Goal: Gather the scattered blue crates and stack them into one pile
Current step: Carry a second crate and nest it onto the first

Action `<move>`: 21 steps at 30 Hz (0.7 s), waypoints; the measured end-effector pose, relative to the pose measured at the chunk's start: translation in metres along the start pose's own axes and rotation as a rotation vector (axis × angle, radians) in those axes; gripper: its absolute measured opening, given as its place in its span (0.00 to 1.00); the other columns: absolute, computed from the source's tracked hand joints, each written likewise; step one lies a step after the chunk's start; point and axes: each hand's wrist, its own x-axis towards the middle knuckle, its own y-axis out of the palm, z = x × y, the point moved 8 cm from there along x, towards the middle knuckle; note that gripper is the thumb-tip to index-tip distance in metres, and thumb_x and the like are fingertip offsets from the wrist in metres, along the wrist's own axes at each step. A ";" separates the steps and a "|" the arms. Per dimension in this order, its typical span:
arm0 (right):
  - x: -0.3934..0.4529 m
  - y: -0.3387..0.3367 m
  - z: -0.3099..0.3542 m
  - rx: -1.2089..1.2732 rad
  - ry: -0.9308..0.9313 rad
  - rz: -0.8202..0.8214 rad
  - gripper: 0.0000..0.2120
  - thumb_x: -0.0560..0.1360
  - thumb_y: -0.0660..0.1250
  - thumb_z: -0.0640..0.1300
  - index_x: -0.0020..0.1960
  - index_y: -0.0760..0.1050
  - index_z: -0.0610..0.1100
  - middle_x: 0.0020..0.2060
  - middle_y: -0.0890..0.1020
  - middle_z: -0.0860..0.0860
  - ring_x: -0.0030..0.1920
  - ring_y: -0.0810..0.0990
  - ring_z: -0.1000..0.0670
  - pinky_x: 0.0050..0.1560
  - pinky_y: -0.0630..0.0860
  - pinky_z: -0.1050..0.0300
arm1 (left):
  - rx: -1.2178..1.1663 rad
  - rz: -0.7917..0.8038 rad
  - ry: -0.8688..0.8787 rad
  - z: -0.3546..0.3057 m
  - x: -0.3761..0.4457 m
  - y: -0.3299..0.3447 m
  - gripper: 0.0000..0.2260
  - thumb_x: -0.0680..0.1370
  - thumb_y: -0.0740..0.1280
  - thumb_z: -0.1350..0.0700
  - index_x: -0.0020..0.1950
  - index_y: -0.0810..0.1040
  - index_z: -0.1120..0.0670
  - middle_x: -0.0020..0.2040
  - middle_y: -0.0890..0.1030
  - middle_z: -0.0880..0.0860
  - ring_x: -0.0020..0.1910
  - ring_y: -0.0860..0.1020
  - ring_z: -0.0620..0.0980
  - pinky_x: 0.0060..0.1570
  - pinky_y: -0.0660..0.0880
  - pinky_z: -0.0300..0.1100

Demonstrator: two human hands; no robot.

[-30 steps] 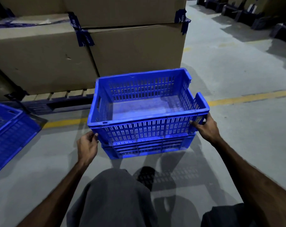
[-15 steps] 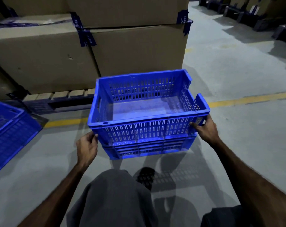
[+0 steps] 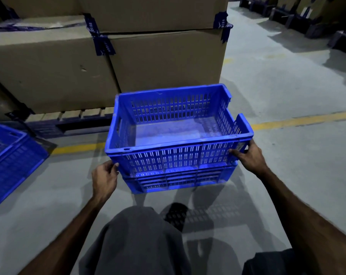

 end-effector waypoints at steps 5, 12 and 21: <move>0.003 0.000 -0.007 -0.029 0.007 -0.001 0.37 0.70 0.79 0.57 0.73 0.68 0.49 0.61 0.83 0.47 0.53 0.84 0.41 0.54 0.81 0.41 | -0.021 -0.008 -0.013 -0.010 -0.005 -0.001 0.07 0.82 0.67 0.60 0.46 0.83 0.54 0.39 0.86 0.55 0.40 0.85 0.51 0.47 0.83 0.56; 0.000 0.004 -0.010 -0.030 0.013 -0.057 0.33 0.73 0.78 0.53 0.73 0.67 0.49 0.63 0.81 0.46 0.54 0.83 0.39 0.54 0.80 0.41 | -0.102 0.036 -0.074 -0.004 -0.001 0.003 0.14 0.82 0.67 0.62 0.44 0.81 0.44 0.37 0.85 0.39 0.42 0.85 0.50 0.51 0.83 0.53; -0.003 0.001 -0.008 -0.051 0.021 -0.052 0.33 0.73 0.77 0.52 0.73 0.67 0.47 0.64 0.81 0.45 0.55 0.83 0.39 0.53 0.80 0.41 | -0.026 0.036 -0.085 0.007 0.005 0.000 0.10 0.81 0.69 0.60 0.43 0.81 0.45 0.40 0.86 0.53 0.40 0.86 0.53 0.50 0.82 0.60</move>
